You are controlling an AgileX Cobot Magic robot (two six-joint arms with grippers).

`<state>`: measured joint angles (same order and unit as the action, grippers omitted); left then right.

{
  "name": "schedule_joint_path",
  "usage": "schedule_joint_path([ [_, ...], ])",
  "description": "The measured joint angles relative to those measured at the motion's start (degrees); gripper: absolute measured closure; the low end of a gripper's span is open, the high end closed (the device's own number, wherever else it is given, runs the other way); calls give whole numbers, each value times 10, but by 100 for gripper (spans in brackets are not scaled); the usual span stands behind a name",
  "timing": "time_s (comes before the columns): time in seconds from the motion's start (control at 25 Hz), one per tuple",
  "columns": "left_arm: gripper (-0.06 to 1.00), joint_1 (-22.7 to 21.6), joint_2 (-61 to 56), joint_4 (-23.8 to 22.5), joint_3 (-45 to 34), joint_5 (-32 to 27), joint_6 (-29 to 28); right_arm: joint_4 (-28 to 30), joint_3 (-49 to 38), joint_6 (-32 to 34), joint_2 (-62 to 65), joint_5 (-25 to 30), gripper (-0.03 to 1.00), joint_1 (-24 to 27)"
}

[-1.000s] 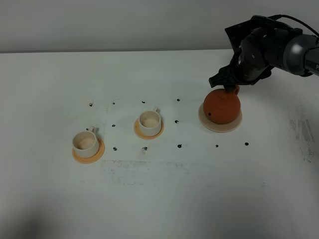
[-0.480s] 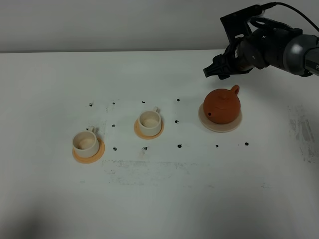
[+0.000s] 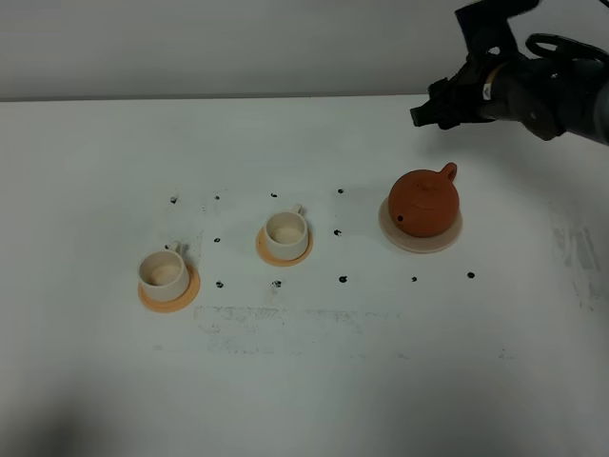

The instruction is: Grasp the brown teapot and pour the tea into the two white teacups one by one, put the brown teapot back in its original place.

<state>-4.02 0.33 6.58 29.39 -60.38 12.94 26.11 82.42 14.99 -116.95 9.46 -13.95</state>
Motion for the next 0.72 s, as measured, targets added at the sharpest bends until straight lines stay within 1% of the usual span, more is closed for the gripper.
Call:
schedule_joint_path([
  [0.12, 64, 0, 0, 0, 0, 0, 0, -14, -49, 0, 23, -73, 41, 25],
  [0.2, 64, 0, 0, 0, 0, 0, 0, -22, -74, 0, 26, -99, 41, 35],
  [0.36, 64, 0, 0, 0, 0, 0, 0, -26, -91, 0, 15, -117, 41, 35],
  [0.72, 64, 0, 0, 0, 0, 0, 0, -27, -92, 1, 3, -121, 41, 9],
])
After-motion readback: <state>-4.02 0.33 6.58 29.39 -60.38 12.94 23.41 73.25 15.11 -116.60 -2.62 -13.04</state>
